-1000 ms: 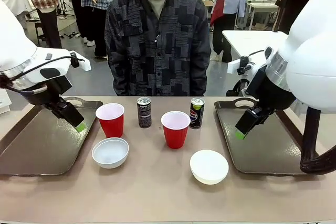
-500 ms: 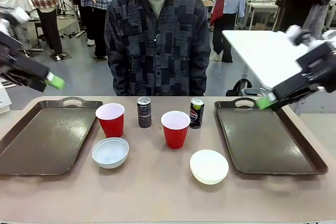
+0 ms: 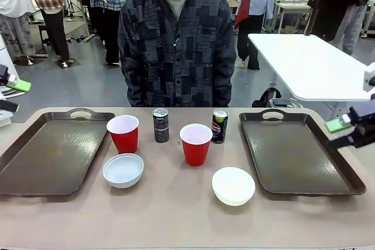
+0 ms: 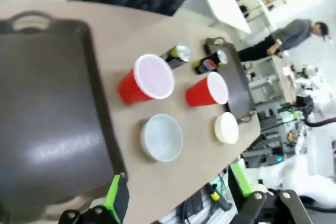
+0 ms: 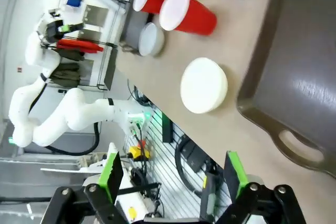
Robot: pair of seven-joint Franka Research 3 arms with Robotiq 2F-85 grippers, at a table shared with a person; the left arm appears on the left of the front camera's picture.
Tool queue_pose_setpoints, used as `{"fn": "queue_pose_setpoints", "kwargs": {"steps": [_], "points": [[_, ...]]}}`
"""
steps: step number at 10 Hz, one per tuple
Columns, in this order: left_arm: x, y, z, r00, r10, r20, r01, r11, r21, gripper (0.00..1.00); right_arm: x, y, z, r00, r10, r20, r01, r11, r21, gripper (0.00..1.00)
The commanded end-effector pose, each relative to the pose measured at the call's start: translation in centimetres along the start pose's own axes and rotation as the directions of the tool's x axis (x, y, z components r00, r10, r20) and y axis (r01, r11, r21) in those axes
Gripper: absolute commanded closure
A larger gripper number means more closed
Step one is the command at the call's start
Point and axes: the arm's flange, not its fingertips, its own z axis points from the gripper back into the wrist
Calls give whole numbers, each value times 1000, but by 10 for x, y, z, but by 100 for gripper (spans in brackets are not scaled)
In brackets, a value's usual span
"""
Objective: Prepare tableware on both trays.
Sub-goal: Pick up a Picnic Bowl from the table and place it on a Handle tray.
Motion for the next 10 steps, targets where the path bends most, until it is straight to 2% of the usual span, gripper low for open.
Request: {"fn": "queue_pose_setpoints", "kwargs": {"steps": [1, 5, 6, 10], "points": [[-79, 29, -26, 998, 56, 2, -56, 998, 22, 0, -37, -10, -37, 1000, -23, -5, 23, 1000, -6, 0], [-95, 55, -9, 995, 95, 11, -96, 995, 34, 0, -54, -18, -22, 997, -59, 53, 59, 998, -5, 0], [-13, 52, 21, 993, 120, 8, -121, 992, 39, 0, -8, -28, 3, 997, -79, -1, 79, 997, -27, 0], [-13, 52, 21, 993, 120, 8, -121, 992, 39, 0, -8, -28, 3, 997, -79, -1, 79, 997, -27, 0]]}}
